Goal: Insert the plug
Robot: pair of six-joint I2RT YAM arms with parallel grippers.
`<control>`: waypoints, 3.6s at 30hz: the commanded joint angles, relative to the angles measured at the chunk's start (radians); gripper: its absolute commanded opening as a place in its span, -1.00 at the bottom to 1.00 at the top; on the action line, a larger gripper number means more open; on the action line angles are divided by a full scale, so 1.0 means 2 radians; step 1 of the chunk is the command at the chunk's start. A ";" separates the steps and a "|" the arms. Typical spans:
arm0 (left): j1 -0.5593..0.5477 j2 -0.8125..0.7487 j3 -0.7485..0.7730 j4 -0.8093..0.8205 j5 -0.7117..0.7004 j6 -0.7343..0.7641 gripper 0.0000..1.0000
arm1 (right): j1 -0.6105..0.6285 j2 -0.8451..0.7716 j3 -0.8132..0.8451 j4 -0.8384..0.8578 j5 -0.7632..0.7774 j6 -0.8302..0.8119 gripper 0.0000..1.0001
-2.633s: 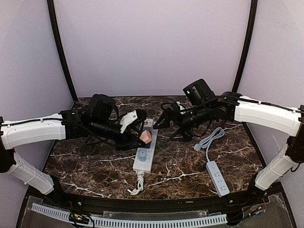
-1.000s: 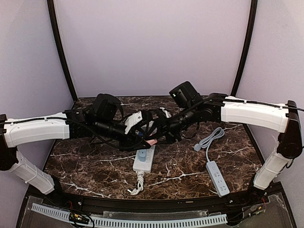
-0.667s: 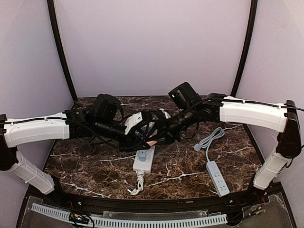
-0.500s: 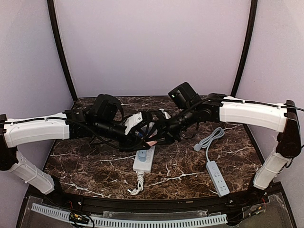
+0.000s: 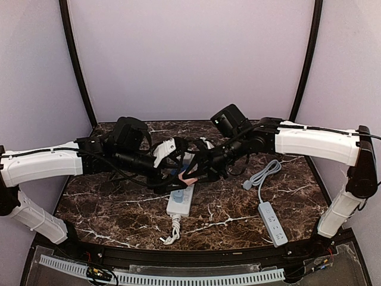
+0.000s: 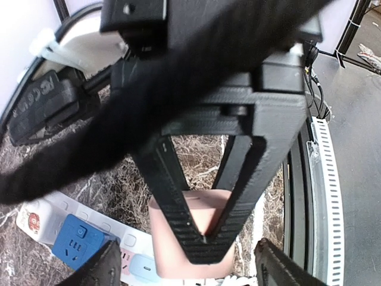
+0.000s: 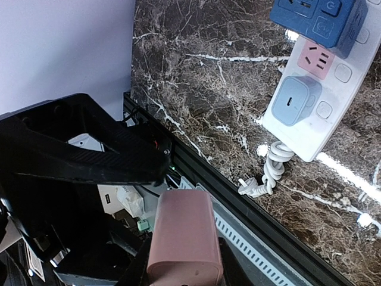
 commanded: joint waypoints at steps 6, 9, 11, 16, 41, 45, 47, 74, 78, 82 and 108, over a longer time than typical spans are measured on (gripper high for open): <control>-0.002 -0.024 -0.005 -0.010 -0.010 0.002 0.79 | -0.003 -0.002 -0.001 -0.008 0.019 -0.022 -1.00; -0.002 -0.026 -0.003 -0.013 -0.015 0.000 0.79 | -0.009 -0.002 0.003 -0.017 0.029 -0.028 -1.00; -0.002 -0.026 -0.003 -0.016 -0.017 0.000 0.80 | -0.015 -0.001 0.009 -0.028 0.043 -0.033 -1.00; -0.002 -0.028 -0.003 -0.024 -0.023 -0.003 0.80 | -0.029 0.005 0.032 -0.067 0.076 -0.050 -1.00; 0.038 -0.047 0.022 -0.062 -0.115 0.017 0.82 | -0.062 -0.001 0.117 -0.243 0.252 -0.165 -1.00; 0.057 -0.070 0.005 -0.056 -0.124 0.011 0.82 | -0.063 -0.018 0.120 -0.261 0.277 -0.195 -1.00; 0.068 -0.089 -0.005 -0.050 -0.126 0.007 0.83 | -0.063 -0.029 0.115 -0.263 0.283 -0.206 -1.00; 0.078 -0.202 -0.058 -0.095 -0.119 -0.033 0.85 | -0.064 -0.118 -0.010 -0.331 0.229 -0.245 -1.00; 0.078 -0.214 -0.063 -0.098 -0.113 -0.040 0.85 | -0.064 -0.140 -0.053 -0.334 0.217 -0.240 -1.00; 0.078 -0.225 -0.068 -0.101 -0.108 -0.046 0.84 | -0.062 -0.171 -0.105 -0.331 0.229 -0.226 -1.00; 0.079 -0.291 -0.089 -0.120 -0.101 -0.091 0.79 | -0.065 -0.149 -0.209 -0.354 0.291 -0.269 -1.00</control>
